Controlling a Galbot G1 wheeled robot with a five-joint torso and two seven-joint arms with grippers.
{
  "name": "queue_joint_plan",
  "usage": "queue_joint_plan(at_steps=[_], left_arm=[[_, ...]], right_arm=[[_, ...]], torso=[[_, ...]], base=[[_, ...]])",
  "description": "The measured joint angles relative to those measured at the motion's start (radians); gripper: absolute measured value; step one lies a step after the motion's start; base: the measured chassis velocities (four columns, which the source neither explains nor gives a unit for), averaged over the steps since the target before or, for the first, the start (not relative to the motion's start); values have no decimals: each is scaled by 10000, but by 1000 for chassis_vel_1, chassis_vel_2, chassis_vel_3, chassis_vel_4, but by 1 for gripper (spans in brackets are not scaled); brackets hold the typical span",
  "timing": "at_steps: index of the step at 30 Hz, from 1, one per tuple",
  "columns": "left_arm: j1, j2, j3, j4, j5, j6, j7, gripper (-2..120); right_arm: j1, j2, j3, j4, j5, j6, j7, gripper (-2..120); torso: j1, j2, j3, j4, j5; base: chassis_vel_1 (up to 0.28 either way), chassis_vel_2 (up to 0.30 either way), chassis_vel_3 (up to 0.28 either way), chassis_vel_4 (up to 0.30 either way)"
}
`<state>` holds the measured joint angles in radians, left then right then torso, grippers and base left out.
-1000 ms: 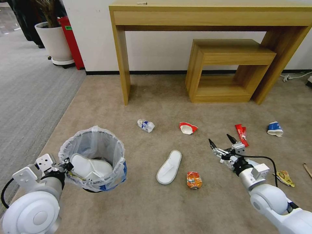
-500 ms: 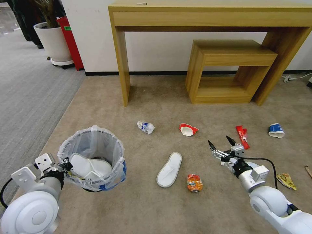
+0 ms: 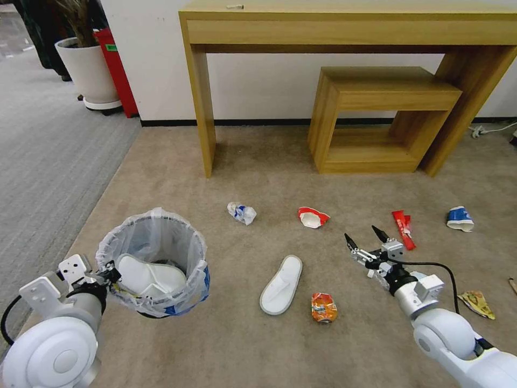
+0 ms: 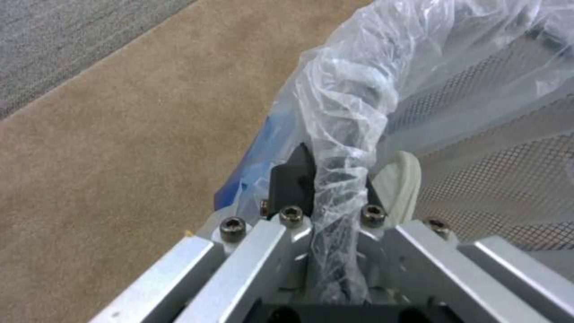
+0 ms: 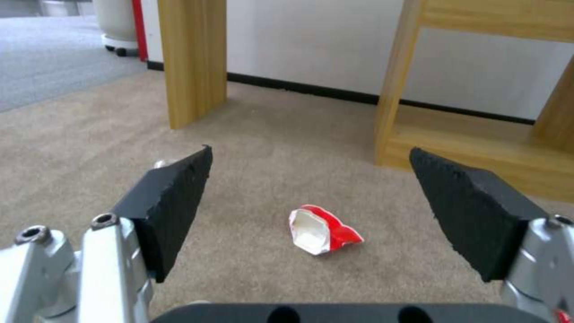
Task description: Pick up the trash bin and place the garbage on the floor into it.
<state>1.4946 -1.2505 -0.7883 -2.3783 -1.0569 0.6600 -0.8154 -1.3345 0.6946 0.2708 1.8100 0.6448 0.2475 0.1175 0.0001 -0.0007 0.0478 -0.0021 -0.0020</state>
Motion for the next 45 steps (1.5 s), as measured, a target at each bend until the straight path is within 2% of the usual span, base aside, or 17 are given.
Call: queue_joint_plan(at_steps=[5, 8, 21, 24, 33, 39, 45], left_arm=[[-6, -2, 15, 40, 10, -1, 5, 1], [-28, -14, 76, 110, 50, -2, 16, 1], [-130, -68, 246, 409, 281, -38, 156, 1], [-154, -49, 242, 447, 281, -47, 167, 1], [-322, -70, 298, 624, 281, -58, 183, 1], [-343, -73, 322, 726, 294, -61, 186, 1], [-399, -131, 389, 857, 390, -74, 221, 1]], right_arm=[[-33, -14, -4, -46, -25, 88, -7, 90], [-204, -132, 51, -27, 70, 80, 7, 98], [-1371, -744, 287, 475, 852, -626, 631, 100], [-1477, -930, 129, 476, 770, -739, 699, 100], [-1517, -1137, -1180, 302, 639, -819, 726, 100], [-1504, -1248, -1613, 198, 931, -827, 680, 100], [-1430, -1494, -2029, 106, 1560, -967, 208, 99]], torso=[[0, 0, 1, 0, 1], [0, 0, 1, 1, 0], [0, 0, 0, 0, 0], [0, -1, 0, 0, -1], [0, 0, 0, 0, 0], [0, 0, 0, 0, 1], [0, 0, 0, 0, -1]], base=[[-6, 10, 8, -6], [0, 0, 0, 0], [0, 0, 0, 0], [0, 0, 0, 0], [0, 0, 0, 0], [0, 0, 0, 0], [0, 0, 0, 0]])
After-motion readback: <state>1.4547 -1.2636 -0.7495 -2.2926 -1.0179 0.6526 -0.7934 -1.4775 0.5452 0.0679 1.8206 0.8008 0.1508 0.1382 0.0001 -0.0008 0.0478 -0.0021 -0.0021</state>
